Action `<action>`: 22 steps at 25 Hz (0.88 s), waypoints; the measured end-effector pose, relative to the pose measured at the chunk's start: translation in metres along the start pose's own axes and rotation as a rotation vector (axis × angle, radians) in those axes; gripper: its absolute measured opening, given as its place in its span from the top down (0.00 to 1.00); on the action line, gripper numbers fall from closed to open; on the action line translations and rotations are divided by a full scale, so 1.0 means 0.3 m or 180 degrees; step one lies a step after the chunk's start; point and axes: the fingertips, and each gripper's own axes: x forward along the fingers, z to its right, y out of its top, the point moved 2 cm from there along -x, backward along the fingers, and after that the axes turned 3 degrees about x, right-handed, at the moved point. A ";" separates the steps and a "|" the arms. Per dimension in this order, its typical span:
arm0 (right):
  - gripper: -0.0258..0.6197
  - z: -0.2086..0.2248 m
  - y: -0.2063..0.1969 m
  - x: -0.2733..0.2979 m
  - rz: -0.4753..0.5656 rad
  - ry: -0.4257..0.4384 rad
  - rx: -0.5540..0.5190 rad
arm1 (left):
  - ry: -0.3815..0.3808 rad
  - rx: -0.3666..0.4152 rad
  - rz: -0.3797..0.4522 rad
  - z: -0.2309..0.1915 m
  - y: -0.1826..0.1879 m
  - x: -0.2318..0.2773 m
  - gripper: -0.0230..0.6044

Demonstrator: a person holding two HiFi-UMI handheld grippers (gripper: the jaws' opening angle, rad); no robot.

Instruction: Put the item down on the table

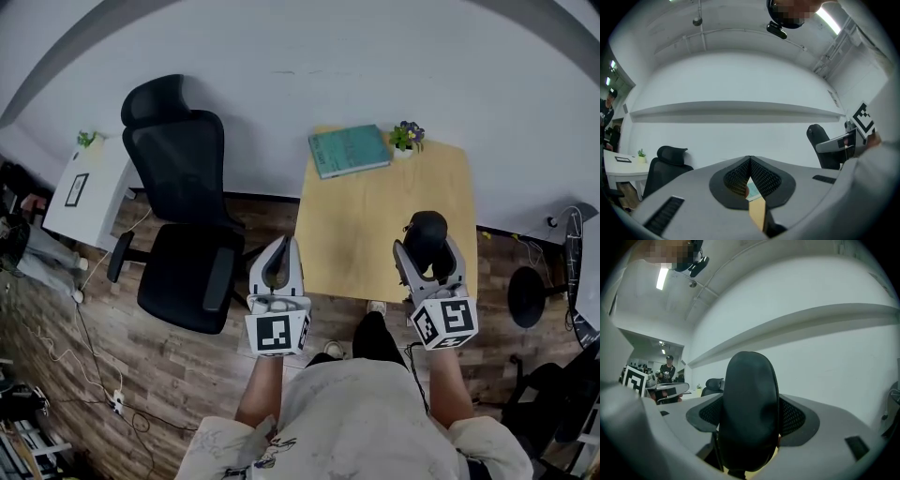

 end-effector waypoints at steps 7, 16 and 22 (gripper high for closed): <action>0.42 0.064 -0.022 0.039 -0.0097 -0.0004 0.0006 | -0.0013 -0.0007 -0.0029 0.034 -0.022 0.067 0.96; 0.42 0.065 -0.132 0.099 -0.0456 0.0129 -0.0071 | -0.0011 -0.0020 -0.0178 0.057 -0.097 0.079 0.96; 0.42 0.035 -0.281 0.140 -0.0889 0.0330 -0.0140 | -0.0014 -0.0016 -0.0380 0.074 -0.178 0.056 0.96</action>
